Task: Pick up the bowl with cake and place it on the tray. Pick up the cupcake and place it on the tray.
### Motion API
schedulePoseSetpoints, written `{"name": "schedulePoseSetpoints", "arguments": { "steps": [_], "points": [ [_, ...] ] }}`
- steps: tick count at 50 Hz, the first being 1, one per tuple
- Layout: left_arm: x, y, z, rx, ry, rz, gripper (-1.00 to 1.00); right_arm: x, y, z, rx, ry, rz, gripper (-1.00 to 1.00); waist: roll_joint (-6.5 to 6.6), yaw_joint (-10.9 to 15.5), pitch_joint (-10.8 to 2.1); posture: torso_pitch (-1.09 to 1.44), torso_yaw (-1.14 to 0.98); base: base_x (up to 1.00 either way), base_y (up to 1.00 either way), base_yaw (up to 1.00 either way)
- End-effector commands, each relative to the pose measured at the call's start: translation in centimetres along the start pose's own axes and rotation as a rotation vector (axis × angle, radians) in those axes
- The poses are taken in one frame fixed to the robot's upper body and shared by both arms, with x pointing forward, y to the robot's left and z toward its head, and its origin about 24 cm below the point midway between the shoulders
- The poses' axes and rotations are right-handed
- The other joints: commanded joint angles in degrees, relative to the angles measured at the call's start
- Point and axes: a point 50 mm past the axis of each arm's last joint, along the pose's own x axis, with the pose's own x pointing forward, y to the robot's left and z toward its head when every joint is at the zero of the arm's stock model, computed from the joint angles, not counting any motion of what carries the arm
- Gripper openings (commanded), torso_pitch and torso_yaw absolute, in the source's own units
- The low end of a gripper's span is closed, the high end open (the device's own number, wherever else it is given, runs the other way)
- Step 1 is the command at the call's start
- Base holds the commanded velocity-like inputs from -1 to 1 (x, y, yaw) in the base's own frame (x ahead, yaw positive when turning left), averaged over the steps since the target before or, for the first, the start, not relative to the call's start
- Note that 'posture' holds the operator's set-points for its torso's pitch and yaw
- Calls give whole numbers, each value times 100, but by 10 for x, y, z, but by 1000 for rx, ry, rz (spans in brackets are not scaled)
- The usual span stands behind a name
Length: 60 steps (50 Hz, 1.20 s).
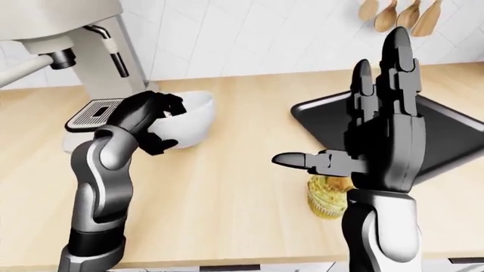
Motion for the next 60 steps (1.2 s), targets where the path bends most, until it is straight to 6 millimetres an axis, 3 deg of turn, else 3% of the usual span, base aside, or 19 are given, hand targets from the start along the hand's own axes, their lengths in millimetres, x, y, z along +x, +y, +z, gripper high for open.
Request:
{"name": "schedulePoseSetpoints", "arguments": {
  "steps": [1,12,19,27,33,46,60],
  "points": [
    [-2,-17,5,-49,-39,-87,-100,0,2,11,2,-60,12,100,-171,-30,72,0,0,0,0,0],
    [-12,16,14,-15,-93,55,-100,2,-1,19,-5,-75,10,100,-170,-32,183,0,0,0,0,0],
    [-21,45,23,39,-112,155,-100,1,-2,27,-19,-81,22,100,-244,-36,295,0,0,0,0,0],
    [-29,45,26,58,-132,163,-100,-1,-17,55,-35,-93,52,100,-388,5,394,0,0,0,0,0],
    [-32,48,28,88,-136,175,-100,-12,-25,64,-73,-63,96,100,-448,40,441,0,0,0,0,0],
    [-35,54,35,128,-149,203,-100,-13,-15,46,-248,61,215,100,-511,26,480,0,0,0,0,0],
    [-32,53,37,127,-156,202,-100,-17,-30,49,-379,138,206,100,-527,65,500,0,0,0,0,0]
  ]
}}
